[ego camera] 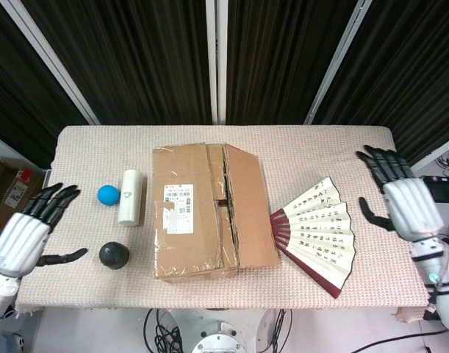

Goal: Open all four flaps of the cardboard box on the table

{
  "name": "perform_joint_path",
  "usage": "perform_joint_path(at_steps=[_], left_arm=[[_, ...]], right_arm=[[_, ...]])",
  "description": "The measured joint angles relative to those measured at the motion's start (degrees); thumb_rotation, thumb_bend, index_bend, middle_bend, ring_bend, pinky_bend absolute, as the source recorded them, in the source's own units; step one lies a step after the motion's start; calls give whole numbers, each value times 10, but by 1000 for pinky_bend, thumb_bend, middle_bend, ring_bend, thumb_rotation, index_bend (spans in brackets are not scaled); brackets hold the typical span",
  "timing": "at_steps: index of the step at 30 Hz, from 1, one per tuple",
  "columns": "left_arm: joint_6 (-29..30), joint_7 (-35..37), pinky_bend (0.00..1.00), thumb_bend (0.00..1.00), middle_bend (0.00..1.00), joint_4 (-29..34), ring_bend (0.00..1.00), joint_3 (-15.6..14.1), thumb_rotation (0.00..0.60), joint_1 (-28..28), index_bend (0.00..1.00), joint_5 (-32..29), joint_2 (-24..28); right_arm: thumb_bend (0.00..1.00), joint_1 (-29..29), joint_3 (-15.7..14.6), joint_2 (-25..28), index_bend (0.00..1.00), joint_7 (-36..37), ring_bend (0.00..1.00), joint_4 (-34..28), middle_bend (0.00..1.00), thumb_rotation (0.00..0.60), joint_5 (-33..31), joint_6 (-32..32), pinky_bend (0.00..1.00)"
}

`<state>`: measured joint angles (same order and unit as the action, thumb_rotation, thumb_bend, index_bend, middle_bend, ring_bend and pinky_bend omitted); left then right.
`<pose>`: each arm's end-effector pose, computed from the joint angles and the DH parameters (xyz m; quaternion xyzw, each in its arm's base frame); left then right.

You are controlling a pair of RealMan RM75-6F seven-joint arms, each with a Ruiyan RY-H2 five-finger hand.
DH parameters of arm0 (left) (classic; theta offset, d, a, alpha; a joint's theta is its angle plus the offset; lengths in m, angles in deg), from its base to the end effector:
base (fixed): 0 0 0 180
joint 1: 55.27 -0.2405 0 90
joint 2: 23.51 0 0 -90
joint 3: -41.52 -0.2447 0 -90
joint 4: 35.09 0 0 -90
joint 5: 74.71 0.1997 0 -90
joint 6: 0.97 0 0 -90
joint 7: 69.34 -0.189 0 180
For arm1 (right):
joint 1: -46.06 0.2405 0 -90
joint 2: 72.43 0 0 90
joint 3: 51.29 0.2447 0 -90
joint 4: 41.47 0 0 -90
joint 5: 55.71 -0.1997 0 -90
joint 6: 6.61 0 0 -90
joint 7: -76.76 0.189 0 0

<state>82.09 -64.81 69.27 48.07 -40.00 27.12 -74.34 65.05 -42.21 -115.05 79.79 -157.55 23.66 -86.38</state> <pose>-0.1716 0.2603 0.1942 -0.6957 -0.2654 -0.4962 0.4466 -0.1747 -0.2885 0.2371 0.6076 -0.3575 0.4802 0.5218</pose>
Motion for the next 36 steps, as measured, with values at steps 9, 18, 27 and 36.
perform_joint_path(at_steps=[9,18,27,36], left_arm=[[-167,-17,137,78,165,38,51,63,582,183,140,7,-62],[-314,12,137,58,187,-11,50,104,577,345,172,-41,-176],[-395,16,137,12,203,-119,50,97,573,437,203,-79,-257],[-417,-1,137,150,251,-144,50,66,443,458,268,-96,-251]], right_arm=[[301,-203,-61,-174,0,202,0,263,0,600,66,-235,0],[319,-268,-68,-220,0,308,0,346,0,600,70,-276,0],[327,-290,-58,-232,0,337,0,364,0,600,71,-295,0],[329,-306,-45,-237,0,372,0,385,0,600,71,-305,0]])
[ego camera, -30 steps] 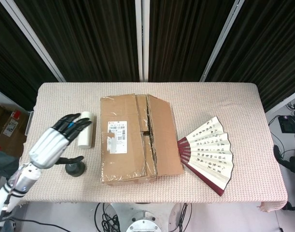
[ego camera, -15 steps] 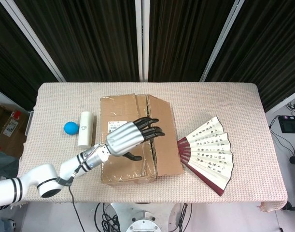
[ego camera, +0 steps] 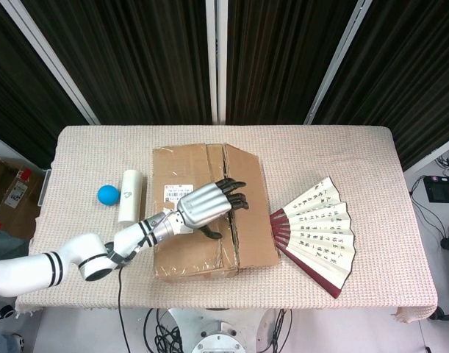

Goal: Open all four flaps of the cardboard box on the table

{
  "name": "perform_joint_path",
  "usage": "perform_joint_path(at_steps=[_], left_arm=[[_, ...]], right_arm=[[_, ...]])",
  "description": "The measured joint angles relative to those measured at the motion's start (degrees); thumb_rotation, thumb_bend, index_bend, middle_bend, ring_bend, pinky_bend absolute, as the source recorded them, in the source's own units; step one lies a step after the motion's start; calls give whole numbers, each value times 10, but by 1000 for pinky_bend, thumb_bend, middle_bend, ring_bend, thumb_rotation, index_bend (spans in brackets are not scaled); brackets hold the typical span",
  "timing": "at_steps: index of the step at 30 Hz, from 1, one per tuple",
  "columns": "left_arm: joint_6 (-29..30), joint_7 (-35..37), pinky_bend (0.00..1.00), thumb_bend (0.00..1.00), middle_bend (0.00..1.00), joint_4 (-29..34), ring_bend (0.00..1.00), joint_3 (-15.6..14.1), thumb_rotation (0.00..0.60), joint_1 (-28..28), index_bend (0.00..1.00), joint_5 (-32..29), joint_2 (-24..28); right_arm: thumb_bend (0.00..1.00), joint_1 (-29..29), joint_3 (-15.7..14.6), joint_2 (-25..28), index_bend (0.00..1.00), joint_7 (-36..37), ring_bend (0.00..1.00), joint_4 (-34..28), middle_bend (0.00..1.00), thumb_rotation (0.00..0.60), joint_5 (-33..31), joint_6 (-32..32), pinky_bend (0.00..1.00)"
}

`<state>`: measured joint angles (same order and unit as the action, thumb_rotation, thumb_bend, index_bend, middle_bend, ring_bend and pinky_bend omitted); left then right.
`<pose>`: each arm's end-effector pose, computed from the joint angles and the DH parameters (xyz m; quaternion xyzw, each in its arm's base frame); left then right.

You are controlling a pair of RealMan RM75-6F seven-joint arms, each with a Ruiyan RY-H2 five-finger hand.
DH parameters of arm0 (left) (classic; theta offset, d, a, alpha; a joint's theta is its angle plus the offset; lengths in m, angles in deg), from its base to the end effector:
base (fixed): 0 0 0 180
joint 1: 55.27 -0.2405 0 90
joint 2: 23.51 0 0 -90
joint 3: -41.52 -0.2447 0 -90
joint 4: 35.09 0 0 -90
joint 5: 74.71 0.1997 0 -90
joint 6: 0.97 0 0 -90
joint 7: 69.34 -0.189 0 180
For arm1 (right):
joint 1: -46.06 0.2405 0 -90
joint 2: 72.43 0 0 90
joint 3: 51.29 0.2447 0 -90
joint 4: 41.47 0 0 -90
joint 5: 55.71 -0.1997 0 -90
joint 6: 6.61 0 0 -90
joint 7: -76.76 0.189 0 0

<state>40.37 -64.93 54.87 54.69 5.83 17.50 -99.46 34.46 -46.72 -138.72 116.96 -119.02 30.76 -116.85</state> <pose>0.0262 0.3649 0.0037 -0.8670 -0.1815 -0.4197 0.1979 -0.3376 -0.1213 0.2502 0.3901 -0.3968 0.5932 0.5817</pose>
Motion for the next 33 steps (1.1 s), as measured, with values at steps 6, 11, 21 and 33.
perform_joint_path(at_steps=[6,11,21,33], left_arm=[[-8,4,137,382,289,16,50,-11,326,8,333,-6,26],[-21,8,137,501,308,24,50,-21,321,19,354,-6,46],[-32,-4,137,551,323,27,50,-41,317,29,355,-15,50],[-44,-78,137,582,392,15,50,-54,330,42,435,-12,55]], right_arm=[[331,2,3,-6,0,5,0,5,0,600,9,9,0],[332,6,4,-7,0,-2,0,3,0,600,20,13,0],[329,13,8,-7,0,-7,0,-1,0,600,26,28,0],[327,18,13,-10,0,2,0,9,0,600,20,44,0]])
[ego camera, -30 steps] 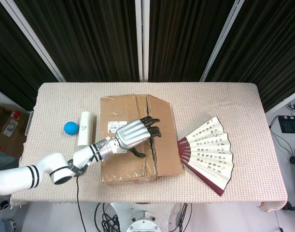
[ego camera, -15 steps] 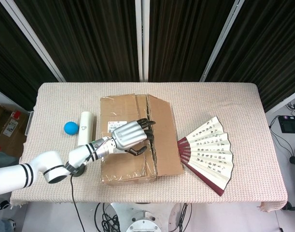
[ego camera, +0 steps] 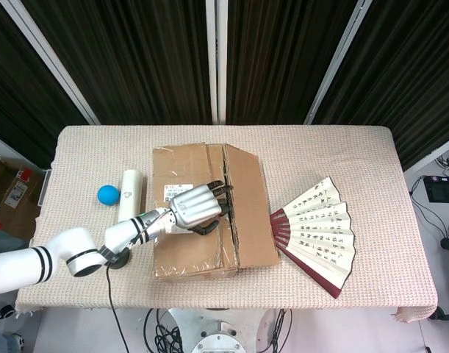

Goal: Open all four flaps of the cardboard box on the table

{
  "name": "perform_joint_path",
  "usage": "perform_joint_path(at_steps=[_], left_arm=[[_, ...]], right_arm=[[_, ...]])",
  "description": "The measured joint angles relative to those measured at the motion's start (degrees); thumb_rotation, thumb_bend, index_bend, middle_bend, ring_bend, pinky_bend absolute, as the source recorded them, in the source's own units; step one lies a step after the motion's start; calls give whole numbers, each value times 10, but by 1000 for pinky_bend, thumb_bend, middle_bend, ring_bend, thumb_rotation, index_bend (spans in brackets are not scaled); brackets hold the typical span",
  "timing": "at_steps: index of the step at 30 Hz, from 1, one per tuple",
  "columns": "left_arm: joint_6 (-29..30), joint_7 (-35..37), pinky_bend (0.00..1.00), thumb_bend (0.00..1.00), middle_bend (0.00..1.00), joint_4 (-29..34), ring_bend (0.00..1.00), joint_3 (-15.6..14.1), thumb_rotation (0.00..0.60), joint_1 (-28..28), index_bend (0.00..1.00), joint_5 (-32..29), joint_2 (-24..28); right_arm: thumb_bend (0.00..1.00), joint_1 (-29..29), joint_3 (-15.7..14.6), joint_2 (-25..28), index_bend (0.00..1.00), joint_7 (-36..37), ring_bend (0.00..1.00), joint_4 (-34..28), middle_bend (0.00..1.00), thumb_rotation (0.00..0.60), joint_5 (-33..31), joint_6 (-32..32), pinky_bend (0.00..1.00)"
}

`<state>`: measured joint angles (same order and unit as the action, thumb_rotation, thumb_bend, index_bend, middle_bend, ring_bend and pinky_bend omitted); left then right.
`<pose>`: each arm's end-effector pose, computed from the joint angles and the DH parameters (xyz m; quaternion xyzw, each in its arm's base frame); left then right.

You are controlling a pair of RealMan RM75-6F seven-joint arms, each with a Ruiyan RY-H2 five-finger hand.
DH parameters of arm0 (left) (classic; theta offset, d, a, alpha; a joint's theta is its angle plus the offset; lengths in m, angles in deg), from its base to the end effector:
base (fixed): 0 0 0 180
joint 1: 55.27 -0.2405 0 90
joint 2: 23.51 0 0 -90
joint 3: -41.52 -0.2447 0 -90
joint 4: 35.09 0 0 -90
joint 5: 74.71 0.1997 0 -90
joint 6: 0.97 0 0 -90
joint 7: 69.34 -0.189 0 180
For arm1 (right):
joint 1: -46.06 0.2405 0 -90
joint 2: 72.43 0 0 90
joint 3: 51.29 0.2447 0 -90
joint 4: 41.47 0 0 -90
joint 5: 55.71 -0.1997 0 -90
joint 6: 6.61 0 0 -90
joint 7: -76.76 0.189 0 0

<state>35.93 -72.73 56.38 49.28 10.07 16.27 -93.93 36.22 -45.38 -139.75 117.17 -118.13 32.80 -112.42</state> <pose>0.0069 0.3680 0.0059 -0.9110 -0.1003 -0.3278 0.2292 -0.3381 -0.1398 0.2357 0.4062 -0.4153 0.5916 0.5591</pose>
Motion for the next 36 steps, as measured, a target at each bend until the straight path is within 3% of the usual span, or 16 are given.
perform_joint_path(at_steps=[9,19,36], left_arm=[[-9,-52,137,586,430,34,52,1,329,6,486,-19,38],[2,-75,137,588,428,103,60,15,327,-6,488,-53,118],[86,26,137,588,429,167,68,15,322,-88,488,-42,240]], right_arm=[[316,3,4,-3,0,0,0,1,0,600,0,5,0],[314,6,4,-5,0,2,0,4,0,600,4,8,0],[315,13,-2,-5,0,-20,0,-8,0,600,22,12,0]])
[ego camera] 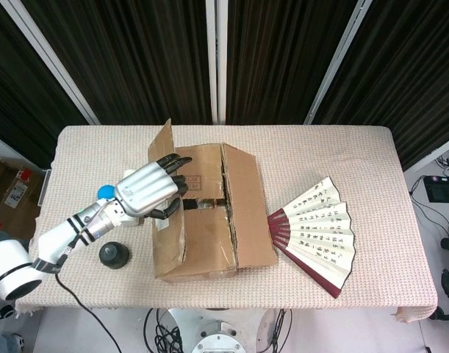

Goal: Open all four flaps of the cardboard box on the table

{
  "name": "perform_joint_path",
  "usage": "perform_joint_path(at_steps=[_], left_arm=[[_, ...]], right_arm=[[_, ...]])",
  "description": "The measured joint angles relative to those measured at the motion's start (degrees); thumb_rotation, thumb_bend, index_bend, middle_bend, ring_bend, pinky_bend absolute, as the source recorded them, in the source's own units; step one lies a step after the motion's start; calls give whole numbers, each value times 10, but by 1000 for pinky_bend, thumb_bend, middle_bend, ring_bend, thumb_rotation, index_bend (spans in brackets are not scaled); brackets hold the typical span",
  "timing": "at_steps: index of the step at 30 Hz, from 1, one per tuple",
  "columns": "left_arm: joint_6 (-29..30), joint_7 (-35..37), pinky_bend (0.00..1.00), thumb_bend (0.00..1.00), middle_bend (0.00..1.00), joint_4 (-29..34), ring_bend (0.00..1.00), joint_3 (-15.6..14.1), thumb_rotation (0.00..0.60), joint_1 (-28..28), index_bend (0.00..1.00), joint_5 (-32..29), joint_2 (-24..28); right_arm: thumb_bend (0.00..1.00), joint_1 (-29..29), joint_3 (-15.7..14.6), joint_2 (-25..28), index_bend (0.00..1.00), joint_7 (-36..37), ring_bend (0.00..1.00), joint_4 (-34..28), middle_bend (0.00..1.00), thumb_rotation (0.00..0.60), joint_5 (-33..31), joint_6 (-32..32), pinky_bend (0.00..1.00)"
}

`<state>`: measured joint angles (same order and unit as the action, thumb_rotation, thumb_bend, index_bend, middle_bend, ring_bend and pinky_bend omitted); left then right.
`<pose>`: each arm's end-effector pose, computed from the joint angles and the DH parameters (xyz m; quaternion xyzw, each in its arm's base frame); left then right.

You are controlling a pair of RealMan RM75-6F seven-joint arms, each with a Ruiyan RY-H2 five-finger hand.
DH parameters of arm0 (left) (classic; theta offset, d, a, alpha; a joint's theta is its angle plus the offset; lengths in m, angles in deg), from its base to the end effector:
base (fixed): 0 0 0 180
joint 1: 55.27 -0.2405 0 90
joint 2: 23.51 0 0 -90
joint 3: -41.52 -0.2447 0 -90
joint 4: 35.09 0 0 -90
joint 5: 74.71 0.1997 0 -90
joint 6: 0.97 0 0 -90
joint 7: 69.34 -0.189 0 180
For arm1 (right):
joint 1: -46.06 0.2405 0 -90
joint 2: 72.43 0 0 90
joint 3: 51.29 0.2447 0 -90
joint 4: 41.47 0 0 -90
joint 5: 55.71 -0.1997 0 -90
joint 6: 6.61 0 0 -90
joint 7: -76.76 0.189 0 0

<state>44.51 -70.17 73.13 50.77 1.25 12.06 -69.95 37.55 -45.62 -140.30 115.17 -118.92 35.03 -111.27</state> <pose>-0.0169 0.3589 0.1308 -0.8606 -0.1514 -0.3685 0.3172 -0.3298 -0.1495 0.2239 0.4254 -0.4181 0.5911 0.5429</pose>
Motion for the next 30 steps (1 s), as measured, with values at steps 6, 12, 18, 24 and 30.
perform_joint_path(at_steps=[6,12,18,24,30], left_arm=[[49,51,137,588,424,5,68,-11,322,-46,484,26,26],[105,114,137,588,417,-7,68,-28,306,-97,473,47,40],[171,188,137,586,389,-39,68,-44,290,-152,458,61,46],[223,266,137,570,353,-87,68,-51,271,-203,375,54,50],[247,270,138,467,232,-102,68,-47,525,-222,133,47,45]], right_arm=[[316,4,-4,0,0,-14,0,-8,0,600,7,3,0],[317,7,-6,1,0,-23,0,-14,0,600,10,6,0],[316,11,-8,3,0,-34,0,-22,0,600,16,9,0],[315,15,-12,2,0,-46,0,-27,0,600,21,14,0],[316,19,-14,1,0,-56,0,-32,0,600,24,16,0]])
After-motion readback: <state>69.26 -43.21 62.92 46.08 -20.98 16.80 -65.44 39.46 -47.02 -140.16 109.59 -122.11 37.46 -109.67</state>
